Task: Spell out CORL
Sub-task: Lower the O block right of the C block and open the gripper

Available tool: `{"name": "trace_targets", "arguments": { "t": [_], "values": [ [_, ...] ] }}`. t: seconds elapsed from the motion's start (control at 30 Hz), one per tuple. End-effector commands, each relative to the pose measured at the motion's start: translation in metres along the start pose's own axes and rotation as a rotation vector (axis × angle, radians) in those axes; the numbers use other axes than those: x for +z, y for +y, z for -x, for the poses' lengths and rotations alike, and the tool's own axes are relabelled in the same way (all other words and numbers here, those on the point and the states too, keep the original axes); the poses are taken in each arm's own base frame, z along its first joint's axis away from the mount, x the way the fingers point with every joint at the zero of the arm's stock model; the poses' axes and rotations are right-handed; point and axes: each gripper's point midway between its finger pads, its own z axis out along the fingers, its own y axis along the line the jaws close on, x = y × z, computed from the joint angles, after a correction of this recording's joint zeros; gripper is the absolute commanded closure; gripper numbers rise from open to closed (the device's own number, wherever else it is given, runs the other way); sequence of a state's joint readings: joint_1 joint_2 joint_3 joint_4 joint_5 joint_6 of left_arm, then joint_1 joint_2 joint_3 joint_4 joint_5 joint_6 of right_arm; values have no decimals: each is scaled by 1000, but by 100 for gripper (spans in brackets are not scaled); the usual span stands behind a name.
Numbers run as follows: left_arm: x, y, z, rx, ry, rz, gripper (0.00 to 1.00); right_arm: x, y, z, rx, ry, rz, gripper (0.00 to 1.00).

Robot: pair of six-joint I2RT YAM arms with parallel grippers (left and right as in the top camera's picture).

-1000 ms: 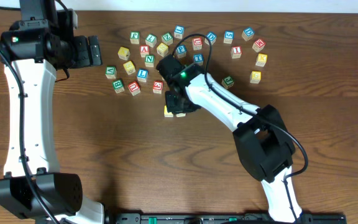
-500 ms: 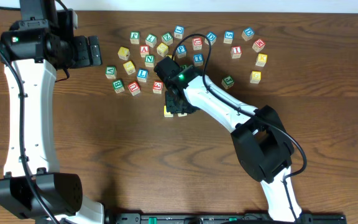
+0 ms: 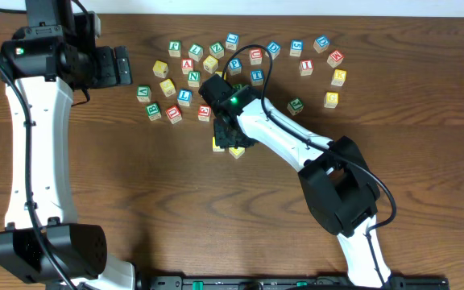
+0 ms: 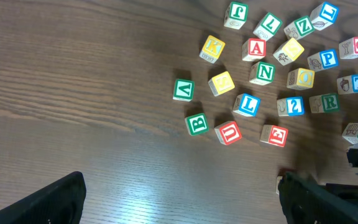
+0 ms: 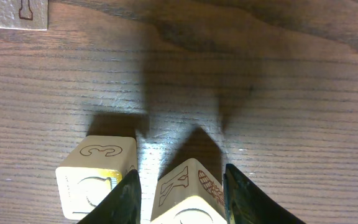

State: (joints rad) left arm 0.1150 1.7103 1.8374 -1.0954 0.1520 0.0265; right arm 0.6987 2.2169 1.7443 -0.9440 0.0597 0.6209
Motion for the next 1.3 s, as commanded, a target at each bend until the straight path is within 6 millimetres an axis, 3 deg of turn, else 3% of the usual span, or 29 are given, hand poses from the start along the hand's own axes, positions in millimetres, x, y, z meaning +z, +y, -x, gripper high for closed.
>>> {"name": "trace_targets", "arguments": {
  "t": [0.0, 0.2, 0.33, 0.67, 1.03, 1.27],
  "values": [
    [-6, -3, 6, 11, -21, -8, 2, 1, 1, 2, -21, 8, 14, 62],
    [-6, -3, 6, 11, -21, -8, 2, -28, 4, 23, -227, -33, 32, 55],
    [-6, -3, 6, 11, -21, -8, 2, -38, 4, 11, -399, 40, 73, 55],
    [-6, -3, 6, 11, -21, -8, 2, -14, -5, -21, -517, 142, 81, 51],
    [-6, -3, 6, 11, -21, -8, 2, -1, -3, -30, -582, 163, 104, 49],
    [-6, -3, 6, 11, -21, -8, 2, 4, -1, -32, -577, 168, 100, 54]
  ]
}}
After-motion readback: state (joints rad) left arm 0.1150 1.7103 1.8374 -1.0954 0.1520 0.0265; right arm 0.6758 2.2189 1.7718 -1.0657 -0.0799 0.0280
